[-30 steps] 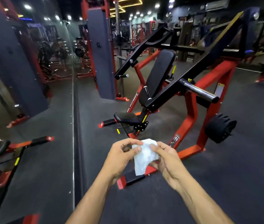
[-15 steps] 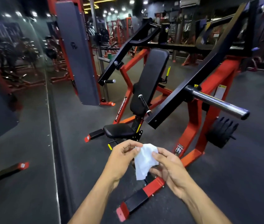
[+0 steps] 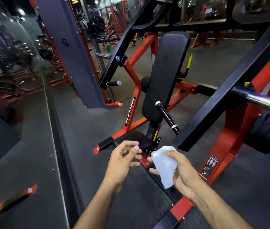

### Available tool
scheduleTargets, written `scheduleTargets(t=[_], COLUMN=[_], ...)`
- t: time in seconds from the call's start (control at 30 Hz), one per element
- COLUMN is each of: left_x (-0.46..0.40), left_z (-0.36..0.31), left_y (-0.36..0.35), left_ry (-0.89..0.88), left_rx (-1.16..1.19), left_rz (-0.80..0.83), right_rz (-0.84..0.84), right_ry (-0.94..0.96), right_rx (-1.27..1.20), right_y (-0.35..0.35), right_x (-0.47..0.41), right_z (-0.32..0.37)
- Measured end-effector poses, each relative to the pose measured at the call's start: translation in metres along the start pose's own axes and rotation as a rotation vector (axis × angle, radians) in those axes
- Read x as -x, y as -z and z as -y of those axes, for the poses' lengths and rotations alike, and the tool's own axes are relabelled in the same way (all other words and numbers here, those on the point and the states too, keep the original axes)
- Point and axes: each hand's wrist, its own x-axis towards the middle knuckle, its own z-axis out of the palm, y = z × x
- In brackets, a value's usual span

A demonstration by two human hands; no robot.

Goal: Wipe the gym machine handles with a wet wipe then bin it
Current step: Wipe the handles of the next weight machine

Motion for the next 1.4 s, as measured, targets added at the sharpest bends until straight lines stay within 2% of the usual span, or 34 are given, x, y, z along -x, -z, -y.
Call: scheduleTargets(t=[0.13,0.23,0.37,0.5,0.67,0.77,0.87,1.03,1.23,1.3,1.4], left_x=[-0.059,-0.11,-0.183,-0.247,-0.312,-0.337,-0.364,-0.438,-0.526,-0.542,-0.561], left_z=[0.017,0.023,0.035,0.047,0.061,0.067,0.071,0.079,0.058,0.051,0.055], left_y=[0.014,0.024,0.046,0.08,0.086,0.07,0.053,0.02,-0.054,-0.084,-0.123], left_ry=[0.067,0.067,0.047,0.013,-0.061,-0.139,-0.218,-0.501,-0.929,-0.994,-0.956], left_rx=[-0.017,-0.047,-0.128,-0.258,-0.391,-0.463,-0.542,-0.762,-0.919,-0.997,-1.058], left_rz=[0.113,0.216,0.405,0.59,0.779,0.879,0.962,1.095,1.161,1.252,1.483], right_rz=[-0.081,-0.193,-0.383,-0.635,-0.854,-0.854,-0.925,-1.089,-1.415,-1.481,-1.572], right_ry=[-0.064,0.048,0.275,0.337,0.382,0.353,0.379,0.465,0.549,0.575,0.467], right_rx=[-0.093,-0.041,0.259,0.437,0.303,0.116,0.058,0.073,0.719,0.84,0.955], right_y=[-0.017,-0.026,-0.024,-0.026,-0.042,-0.056,-0.051,-0.028,0.0,0.01,0.018], right_x=[-0.054,-0.091,-0.143,-0.177,-0.187,-0.188,-0.205,-0.259,-0.325,-0.345,-0.367], right_z=[0.012,0.01,-0.002,-0.024,-0.037,-0.042,-0.039,-0.026,-0.016,-0.016,-0.012])
